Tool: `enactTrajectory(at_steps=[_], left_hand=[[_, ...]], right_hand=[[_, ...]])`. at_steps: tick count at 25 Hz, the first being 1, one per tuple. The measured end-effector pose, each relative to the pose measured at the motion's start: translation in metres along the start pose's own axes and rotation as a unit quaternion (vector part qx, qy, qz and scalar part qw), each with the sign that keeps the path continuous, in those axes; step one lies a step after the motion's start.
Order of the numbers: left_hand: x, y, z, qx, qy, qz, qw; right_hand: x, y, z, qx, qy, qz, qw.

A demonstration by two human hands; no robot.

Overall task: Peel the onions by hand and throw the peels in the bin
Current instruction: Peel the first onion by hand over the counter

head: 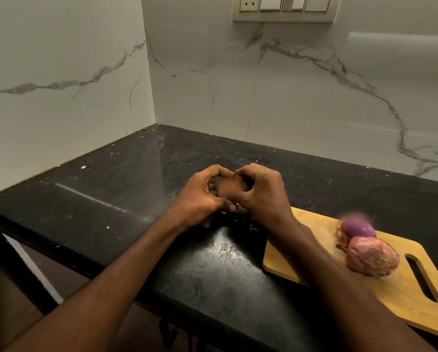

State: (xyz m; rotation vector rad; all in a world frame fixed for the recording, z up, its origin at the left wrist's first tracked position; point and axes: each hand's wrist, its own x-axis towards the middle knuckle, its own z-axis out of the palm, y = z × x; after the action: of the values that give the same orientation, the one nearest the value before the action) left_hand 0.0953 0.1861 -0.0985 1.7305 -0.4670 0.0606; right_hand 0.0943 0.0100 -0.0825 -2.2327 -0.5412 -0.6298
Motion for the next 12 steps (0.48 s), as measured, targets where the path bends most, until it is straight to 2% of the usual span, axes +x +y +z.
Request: enactTrajectory(at_steps=[3, 6, 12], left_hand=[[0.0004, 0.0014, -0.0002, -0.013, 0.057, -0.002, 0.998], [0.0023, -0.0011, -0.0009, -0.039, 0.110, -0.006, 0.993], [0.0036, -0.0001, -0.0027, -0.144, 0.097, -0.003, 0.985]], right_hand=[[0.0011, 0.0009, 0.0011, 0.136, 0.041, 0.089, 0.986], [0.0019, 0.0012, -0.0013, 0.227, 0.036, 0.139, 0.963], [0.0010, 0.0013, -0.0045, 0.289, 0.022, 0.178, 0.940]])
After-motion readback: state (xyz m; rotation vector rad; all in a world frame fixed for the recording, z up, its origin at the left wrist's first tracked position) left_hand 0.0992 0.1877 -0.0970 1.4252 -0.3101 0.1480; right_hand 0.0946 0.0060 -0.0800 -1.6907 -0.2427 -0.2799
